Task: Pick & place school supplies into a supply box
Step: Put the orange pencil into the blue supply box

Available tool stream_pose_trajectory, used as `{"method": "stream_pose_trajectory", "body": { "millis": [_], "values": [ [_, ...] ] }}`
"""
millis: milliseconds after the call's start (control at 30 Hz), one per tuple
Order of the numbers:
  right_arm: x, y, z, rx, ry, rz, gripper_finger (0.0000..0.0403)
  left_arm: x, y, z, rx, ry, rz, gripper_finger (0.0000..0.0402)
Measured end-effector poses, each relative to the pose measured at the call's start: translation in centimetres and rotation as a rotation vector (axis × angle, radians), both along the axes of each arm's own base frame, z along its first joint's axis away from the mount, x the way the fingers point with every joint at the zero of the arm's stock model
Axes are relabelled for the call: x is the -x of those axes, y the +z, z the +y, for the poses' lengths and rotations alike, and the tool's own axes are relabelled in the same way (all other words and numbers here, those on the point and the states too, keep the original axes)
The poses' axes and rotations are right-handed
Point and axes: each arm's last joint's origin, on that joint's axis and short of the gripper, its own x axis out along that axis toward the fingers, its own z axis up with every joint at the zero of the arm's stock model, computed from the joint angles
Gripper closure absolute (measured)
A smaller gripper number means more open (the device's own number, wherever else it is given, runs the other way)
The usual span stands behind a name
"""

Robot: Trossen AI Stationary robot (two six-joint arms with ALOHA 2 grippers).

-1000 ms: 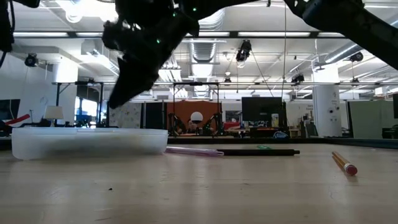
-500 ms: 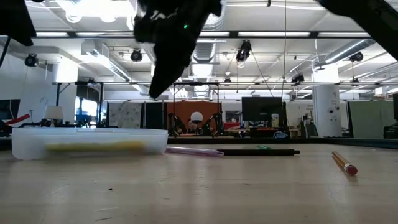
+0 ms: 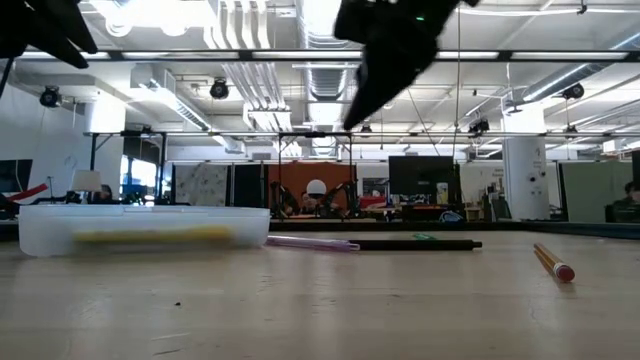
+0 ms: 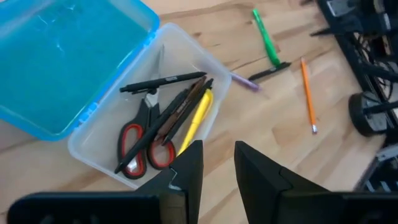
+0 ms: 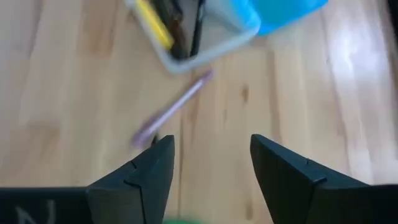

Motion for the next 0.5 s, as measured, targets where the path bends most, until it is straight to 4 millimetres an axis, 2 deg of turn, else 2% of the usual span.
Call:
{"method": "stream_pose_trajectory", "body": {
  "millis": [100, 233, 300, 400, 500],
  "values": [
    [2.6, -0.6, 0.4, -0.059, 0.055, 0.026, 0.0202, -0.4, -0.2, 0.2, 0.01, 0.019, 0.02, 0.0326],
    [5.0, -4.2, 0.5, -0.107, 0.147, 0.151, 0.0202, -0.7, -0.4, 0.3, 0.05, 0.033, 0.055, 0.0326],
    [5.7, -5.4, 0.4, -0.104, 0.15, 0.202, 0.0202, -0.9, -0.4, 0.3, 0.071, 0.043, 0.064, 0.0326],
    [6.4, -6.1, 0.5, -0.157, 0.073, 0.234, 0.0202, -1.1, -0.4, 0.1, 0.102, 0.055, 0.051, 0.0326],
    [7.1, -7.5, 1.1, -0.148, 0.19, 0.266, 0.0203, -1.4, -0.5, -0.1, 0.114, 0.063, 0.042, 0.0326]
  ]
}}
